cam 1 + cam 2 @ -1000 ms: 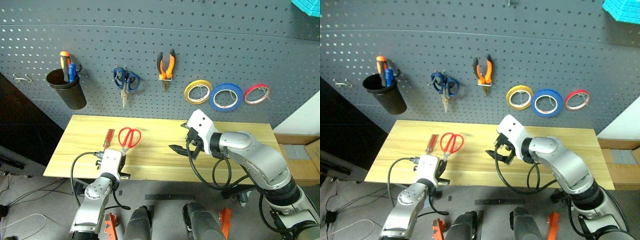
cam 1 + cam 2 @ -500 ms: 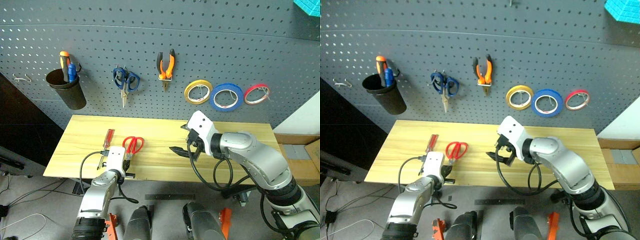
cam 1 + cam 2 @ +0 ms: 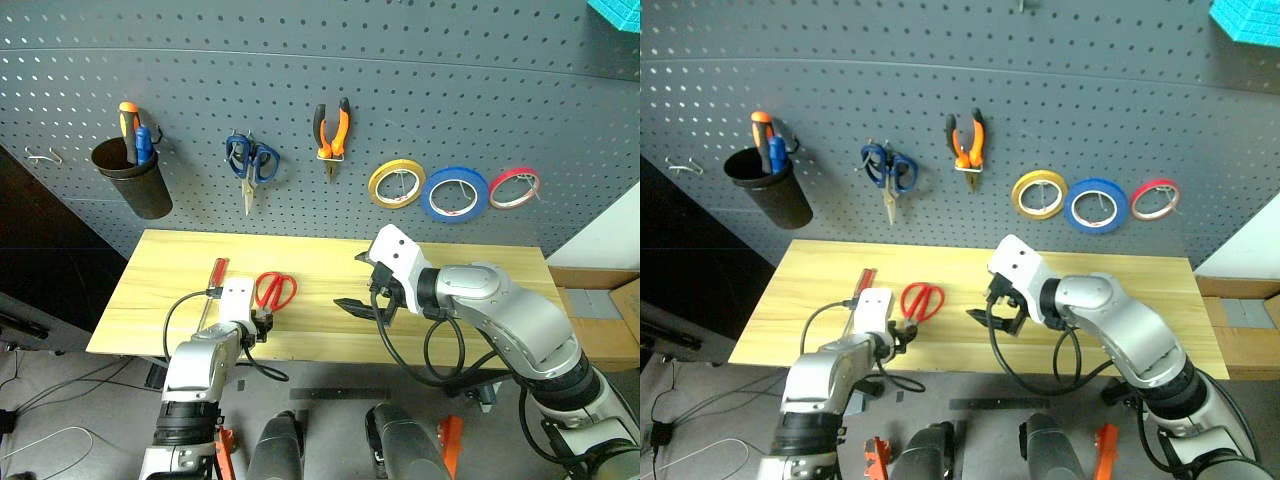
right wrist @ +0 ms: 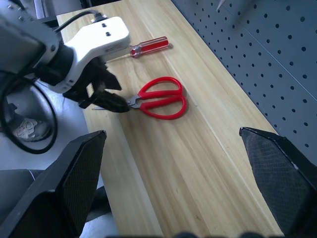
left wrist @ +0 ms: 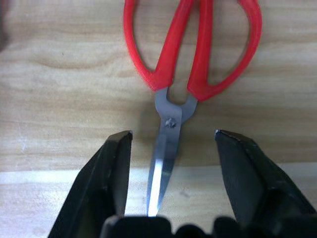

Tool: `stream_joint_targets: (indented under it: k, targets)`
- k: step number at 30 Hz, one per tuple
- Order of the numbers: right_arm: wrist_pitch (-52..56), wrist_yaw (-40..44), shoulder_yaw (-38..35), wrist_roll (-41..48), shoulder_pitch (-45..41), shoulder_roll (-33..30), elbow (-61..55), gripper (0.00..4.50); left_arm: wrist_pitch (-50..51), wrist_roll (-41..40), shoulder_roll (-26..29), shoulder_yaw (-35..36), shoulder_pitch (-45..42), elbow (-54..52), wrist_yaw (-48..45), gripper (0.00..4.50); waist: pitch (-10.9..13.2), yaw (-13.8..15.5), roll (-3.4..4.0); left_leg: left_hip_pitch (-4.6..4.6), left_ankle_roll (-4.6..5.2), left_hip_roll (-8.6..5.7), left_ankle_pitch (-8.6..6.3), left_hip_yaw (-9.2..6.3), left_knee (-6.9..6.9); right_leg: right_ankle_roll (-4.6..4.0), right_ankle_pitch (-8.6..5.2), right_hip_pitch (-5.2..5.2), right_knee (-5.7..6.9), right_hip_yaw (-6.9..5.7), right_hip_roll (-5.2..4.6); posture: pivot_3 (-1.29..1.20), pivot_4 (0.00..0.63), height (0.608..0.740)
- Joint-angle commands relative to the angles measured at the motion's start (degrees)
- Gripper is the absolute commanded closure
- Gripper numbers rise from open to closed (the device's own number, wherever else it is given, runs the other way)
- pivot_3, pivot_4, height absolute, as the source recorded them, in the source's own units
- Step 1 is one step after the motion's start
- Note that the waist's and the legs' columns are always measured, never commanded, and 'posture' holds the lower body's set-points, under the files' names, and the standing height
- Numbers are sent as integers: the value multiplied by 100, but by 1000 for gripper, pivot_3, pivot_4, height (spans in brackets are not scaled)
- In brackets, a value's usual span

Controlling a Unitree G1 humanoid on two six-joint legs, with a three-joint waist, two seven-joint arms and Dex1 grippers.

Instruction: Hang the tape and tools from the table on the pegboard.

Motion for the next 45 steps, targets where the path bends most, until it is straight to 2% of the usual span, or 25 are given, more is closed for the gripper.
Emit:
stream_joint_targets:
  k: [1,9,18,26,34,39,45]
  targets:
    - [-109,-8,-23,-29,-113,35,-204,0,139,-18,28,20,-216,107,2,1589,3,0,0,0,0,0,0,0,-1,0,0,0,0,0,0,-114,245,740]
    - [-54,-53,-13,-52,-178,108,-175,0,173,-65,425,32,-494,697,-342,1589,35,-7,4,0,0,1,0,0,-5,1,0,-3,0,0,0,-122,250,740]
    - [29,-53,-14,2,-221,196,-220,0,-104,-44,962,-374,-639,1374,-1088,1589,103,-8,7,-1,-1,0,0,-1,-6,0,0,-4,0,-1,-2,-126,256,740]
    - [-267,608,91,253,-205,-89,-577,0,-440,76,1193,-776,-689,1559,-1508,1589,112,-9,17,0,-1,-2,0,-1,-10,2,-2,-4,-2,-2,-6,-130,258,740]
    - [-282,667,213,219,-212,-146,-633,0,-704,161,1289,-855,-732,1749,-1650,4176,113,-9,17,-1,-1,-2,0,0,-10,3,-2,-4,-3,-2,-6,-131,253,740]
    - [-266,647,224,216,-199,-160,-632,0,-933,220,1339,-816,-720,1817,-1681,4224,113,-10,17,0,-1,-1,0,-1,-11,3,-2,-5,-4,-2,-6,-133,251,740]
    - [-233,623,213,225,-192,-165,-658,0,-1849,323,1316,-706,-431,1523,-1535,4224,114,-9,17,-3,-1,0,0,0,-12,3,-2,-8,-5,-1,-7,-139,255,740]
